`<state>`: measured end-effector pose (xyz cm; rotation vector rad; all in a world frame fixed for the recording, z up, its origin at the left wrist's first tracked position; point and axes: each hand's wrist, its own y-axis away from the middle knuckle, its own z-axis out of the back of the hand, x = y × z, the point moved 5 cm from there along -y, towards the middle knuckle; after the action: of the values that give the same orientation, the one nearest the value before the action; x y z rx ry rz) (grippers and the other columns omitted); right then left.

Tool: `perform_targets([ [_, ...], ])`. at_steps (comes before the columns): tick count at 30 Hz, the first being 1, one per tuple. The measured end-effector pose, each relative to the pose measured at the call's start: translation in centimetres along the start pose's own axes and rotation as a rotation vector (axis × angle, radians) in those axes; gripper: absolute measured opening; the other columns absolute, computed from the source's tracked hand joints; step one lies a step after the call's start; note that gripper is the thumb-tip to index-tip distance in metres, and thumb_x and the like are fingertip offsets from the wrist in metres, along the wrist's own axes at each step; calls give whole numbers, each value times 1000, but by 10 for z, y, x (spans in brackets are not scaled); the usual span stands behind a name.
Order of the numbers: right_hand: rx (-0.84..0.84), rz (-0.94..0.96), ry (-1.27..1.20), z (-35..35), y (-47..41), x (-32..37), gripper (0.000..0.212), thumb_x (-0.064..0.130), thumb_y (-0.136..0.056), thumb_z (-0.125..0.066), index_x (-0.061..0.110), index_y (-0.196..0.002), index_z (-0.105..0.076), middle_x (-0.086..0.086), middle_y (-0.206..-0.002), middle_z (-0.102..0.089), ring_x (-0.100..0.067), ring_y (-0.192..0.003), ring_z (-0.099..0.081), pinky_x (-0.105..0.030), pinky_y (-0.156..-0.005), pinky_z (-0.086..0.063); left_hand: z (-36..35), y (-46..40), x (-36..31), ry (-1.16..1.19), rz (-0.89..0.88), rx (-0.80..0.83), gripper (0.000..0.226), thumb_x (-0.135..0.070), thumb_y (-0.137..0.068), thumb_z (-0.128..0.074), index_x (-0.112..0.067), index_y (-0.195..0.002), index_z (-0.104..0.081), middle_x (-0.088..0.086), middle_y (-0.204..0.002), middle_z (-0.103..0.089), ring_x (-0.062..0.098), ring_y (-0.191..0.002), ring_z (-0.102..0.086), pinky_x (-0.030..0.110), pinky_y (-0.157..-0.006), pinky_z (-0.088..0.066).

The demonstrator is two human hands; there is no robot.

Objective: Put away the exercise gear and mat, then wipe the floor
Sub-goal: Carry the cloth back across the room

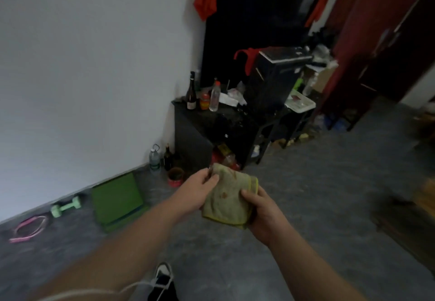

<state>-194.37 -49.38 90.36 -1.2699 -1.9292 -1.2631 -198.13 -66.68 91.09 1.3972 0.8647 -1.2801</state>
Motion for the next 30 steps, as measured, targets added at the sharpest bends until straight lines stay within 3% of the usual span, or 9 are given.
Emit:
perform_targets([
  [4,-146,92,207,-26,-104,26,28,6,-93,-61,10,-120,-57,-15,-113,-70,-31,-102,-69,-56,-91,-54,67,-87,12,-118,88,-40,22,-43,-96,-53,-29,-112,-60,-5,-104,-70,14,-93,-69,38,-77,-61],
  [7,-154,118,241,-44,-172,40,24,6,-94,-60,9,-117,-57,-16,-112,-70,-33,-103,-68,-55,-91,-54,103,-150,17,-195,94,5,7,-38,-96,-54,-36,-103,-57,-6,-101,-69,11,-88,-69,35,-75,-60],
  [12,-219,85,229,-42,-266,65,23,8,-95,-59,13,-117,-57,-14,-112,-70,-30,-103,-68,-47,-84,-58,143,-238,14,-313,140,-16,25,-23,-99,-51,-22,-123,-55,-7,-100,-68,8,-82,-69,25,-68,-54],
  [15,-257,45,261,-23,-315,82,23,10,-95,-60,17,-117,-58,-12,-113,-70,-29,-103,-68,-49,-87,-57,151,-282,16,-530,110,4,28,-25,-98,-49,-28,-126,-49,-10,-108,-66,7,-89,-66,33,-84,-56],
  [18,-266,15,281,2,-372,100,22,8,-96,-58,15,-117,-57,-13,-113,-69,-29,-103,-68,-50,-89,-56,151,-331,20,-815,50,2,42,-30,-98,-46,-26,-140,-40,-1,-130,-59,15,-112,-58,36,-97,-48],
  [21,-246,-37,283,26,-440,117,23,9,-97,-57,12,-119,-56,-13,-113,-69,-31,-104,-67,-50,-87,-56,147,-390,36,-1089,-2,-15,56,-36,-98,-42,-25,-151,-26,3,-155,-35,23,-140,-34,42,-113,-33],
  [26,-204,-159,368,67,-559,129,19,12,-96,-59,13,-115,-57,-14,-117,-66,-31,-107,-65,-54,-93,-53,131,-479,68,-1157,159,-28,59,-39,-100,-36,-25,-154,-16,4,-163,-15,25,-150,-10,44,-121,-14],
  [30,-188,-249,450,90,-637,115,13,13,-96,-59,17,-109,-58,-15,-118,-65,-29,-106,-64,-53,-95,-52,116,-531,94,-1183,195,-50,61,-38,-98,-35,-25,-154,-15,6,-163,-13,27,-150,-7,50,-120,-12],
])
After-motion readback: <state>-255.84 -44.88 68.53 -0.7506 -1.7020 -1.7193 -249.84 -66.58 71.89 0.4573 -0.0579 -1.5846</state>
